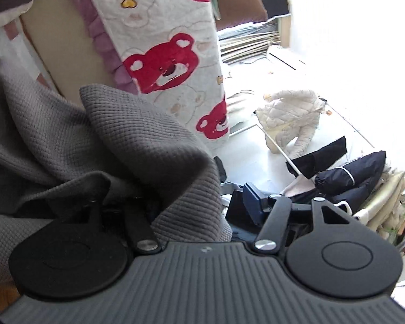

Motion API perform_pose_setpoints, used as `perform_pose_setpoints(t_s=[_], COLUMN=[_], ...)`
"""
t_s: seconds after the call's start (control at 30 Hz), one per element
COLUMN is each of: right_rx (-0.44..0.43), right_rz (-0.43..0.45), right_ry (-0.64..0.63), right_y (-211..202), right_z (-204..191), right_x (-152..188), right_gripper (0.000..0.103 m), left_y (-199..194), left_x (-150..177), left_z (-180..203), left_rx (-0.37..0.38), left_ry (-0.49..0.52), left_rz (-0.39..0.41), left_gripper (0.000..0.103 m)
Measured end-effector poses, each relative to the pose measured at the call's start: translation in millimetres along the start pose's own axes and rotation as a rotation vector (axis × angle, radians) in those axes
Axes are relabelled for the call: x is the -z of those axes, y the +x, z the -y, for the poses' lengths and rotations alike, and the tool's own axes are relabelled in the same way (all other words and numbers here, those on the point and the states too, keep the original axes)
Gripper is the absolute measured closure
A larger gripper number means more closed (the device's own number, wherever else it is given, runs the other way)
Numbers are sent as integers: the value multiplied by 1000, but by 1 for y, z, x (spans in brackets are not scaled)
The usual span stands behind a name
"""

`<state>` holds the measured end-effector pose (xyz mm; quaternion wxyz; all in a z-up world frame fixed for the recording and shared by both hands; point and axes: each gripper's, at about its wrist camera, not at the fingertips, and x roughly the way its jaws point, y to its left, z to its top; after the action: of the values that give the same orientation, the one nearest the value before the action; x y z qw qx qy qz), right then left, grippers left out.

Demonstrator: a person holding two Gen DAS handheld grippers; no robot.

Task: Fold clothes
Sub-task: 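Lift the grey garment with the right gripper and carry it onto the rug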

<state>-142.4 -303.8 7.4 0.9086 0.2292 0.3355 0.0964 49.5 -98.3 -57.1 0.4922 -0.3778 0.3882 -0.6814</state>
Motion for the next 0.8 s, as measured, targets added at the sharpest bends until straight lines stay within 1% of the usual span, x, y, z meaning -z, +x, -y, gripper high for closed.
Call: perform_pose_setpoints(t_s=[0.07, 0.13, 0.17, 0.2, 0.23, 0.3, 0.37, 0.43, 0.5, 0.53, 0.6, 0.67, 0.7, 0.73, 0.77, 0.8], right_rx=[5, 21, 31, 33, 22, 1, -24, -42, -53, -38, 39, 116, 154, 193, 232, 270], right_rz=[7, -18, -36, -46, -42, -33, -3, 42, 101, 130, 188, 246, 275, 304, 333, 362], right_ry=[32, 81, 75, 48, 36, 12, -8, -62, -155, -176, -179, -182, -183, -184, -185, -186], right_y=[3, 6, 7, 7, 8, 9, 3, -10, -31, -43, -69, -95, -109, -122, -135, -148], right_z=[18, 28, 31, 33, 36, 43, 46, 43, 36, 38, 52, 65, 72, 78, 85, 92], right_x=[3, 4, 4, 3, 2, -1, -7, -20, -39, -44, -44, -44, -44, -44, -45, -45], right_gripper=[93, 93, 93, 93, 93, 93, 93, 93, 93, 93, 93, 94, 93, 93, 88, 74], left_y=[10, 19, 21, 22, 23, 24, 30, 45, 64, 75, 101, 133, 151, 168, 184, 198], left_x=[3, 5, 7, 9, 10, 8, 0, -12, -28, -37, -54, -60, -58, -53, -42, -28], left_z=[-4, -9, -11, -14, -15, -11, 1, 25, 57, 73, 107, 138, 150, 160, 159, 152], left_rx=[-43, -86, -101, -115, -129, -147, -155, -161, -164, -160, -151, -168, -190, -234, -311, -399], left_ry=[22, 38, 33, 24, 17, 19, 36, 105, 199, 242, 341, 459, 522, 581, 628, 667], left_rz=[-18, -36, -38, -37, -30, 0, 16, 10, -8, -21, -47, -78, -98, -119, -153, -194], left_gripper=[45, 48, 49, 54, 55, 55, 55, 55, 55, 55, 55, 54, 49, 45, 35, 25])
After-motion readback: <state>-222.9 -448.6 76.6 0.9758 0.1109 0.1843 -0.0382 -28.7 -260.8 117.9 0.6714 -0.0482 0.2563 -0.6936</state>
